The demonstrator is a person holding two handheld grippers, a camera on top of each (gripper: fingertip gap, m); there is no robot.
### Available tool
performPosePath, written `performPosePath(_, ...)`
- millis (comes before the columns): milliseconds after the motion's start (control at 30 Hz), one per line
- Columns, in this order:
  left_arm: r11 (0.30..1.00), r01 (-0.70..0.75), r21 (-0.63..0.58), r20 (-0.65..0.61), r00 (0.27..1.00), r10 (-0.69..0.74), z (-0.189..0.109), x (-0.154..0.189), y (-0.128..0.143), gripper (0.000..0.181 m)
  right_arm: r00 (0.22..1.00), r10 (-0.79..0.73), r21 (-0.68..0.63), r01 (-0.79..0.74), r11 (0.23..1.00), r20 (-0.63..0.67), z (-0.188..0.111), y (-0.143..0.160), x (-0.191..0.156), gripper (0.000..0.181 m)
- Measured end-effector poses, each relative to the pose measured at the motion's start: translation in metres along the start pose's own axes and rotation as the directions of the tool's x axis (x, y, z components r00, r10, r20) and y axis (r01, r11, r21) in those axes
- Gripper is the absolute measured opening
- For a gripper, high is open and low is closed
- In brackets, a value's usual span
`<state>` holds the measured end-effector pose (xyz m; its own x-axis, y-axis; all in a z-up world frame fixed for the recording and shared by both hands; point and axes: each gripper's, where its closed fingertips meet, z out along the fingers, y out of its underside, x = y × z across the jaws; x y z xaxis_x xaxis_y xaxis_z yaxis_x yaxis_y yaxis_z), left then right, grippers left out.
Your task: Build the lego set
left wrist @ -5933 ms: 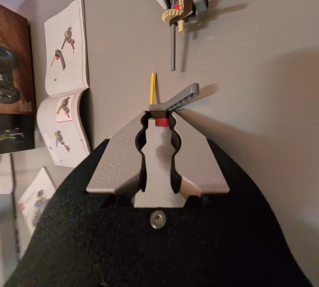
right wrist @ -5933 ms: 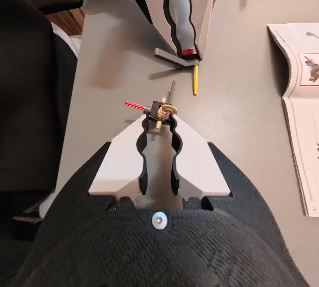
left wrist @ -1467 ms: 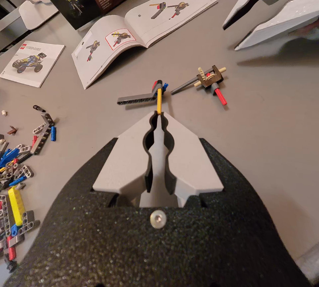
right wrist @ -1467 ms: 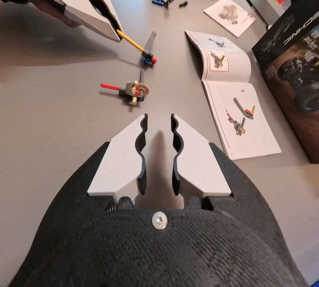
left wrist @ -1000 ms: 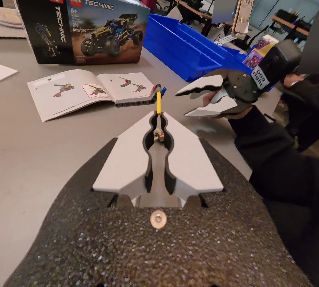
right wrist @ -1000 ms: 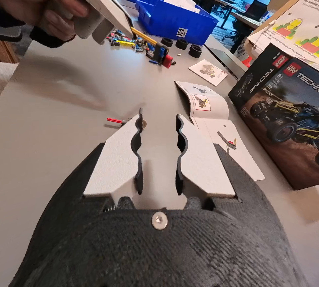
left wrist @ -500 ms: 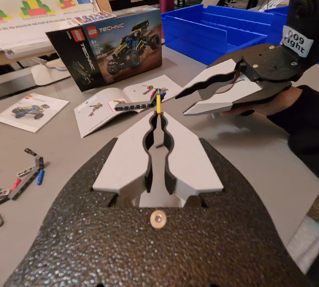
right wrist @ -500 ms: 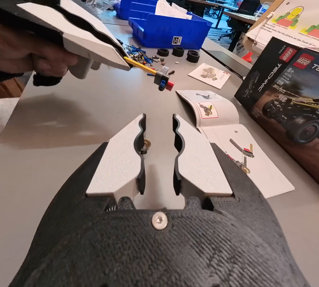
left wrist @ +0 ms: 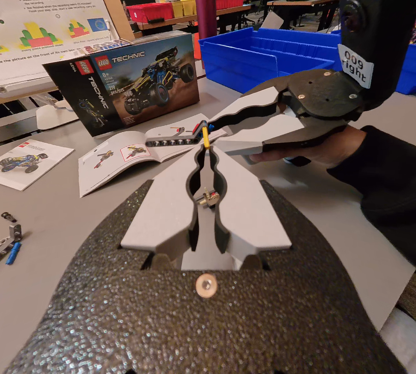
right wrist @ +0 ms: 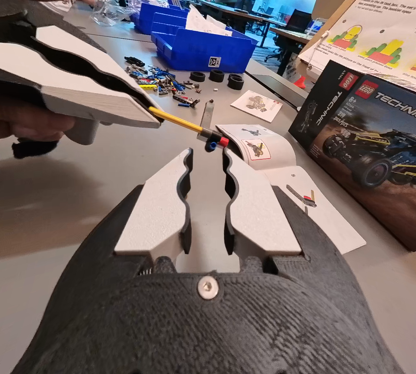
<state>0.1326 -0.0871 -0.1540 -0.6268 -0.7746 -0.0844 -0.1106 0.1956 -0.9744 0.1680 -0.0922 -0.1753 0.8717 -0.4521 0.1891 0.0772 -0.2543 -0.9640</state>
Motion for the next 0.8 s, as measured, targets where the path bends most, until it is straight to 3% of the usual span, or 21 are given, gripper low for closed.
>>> performPosePath(200, 1.000, -0.018, 0.002, 0.008, 1.000, 0.018, 0.001, 0.001, 0.002, 0.001, 0.999, 0.044, 0.023, -0.044, 0.999, -0.011, -0.002, -0.002, 0.005, 0.025)
performPosePath(800, 0.995, -0.093, 0.033, 0.038, 0.995, 0.091, -0.002, 0.004, -0.004, 0.001, 1.000, -0.006, 0.068, 0.007, 0.998, -0.026, -0.004, -0.012, 0.004, 0.018)
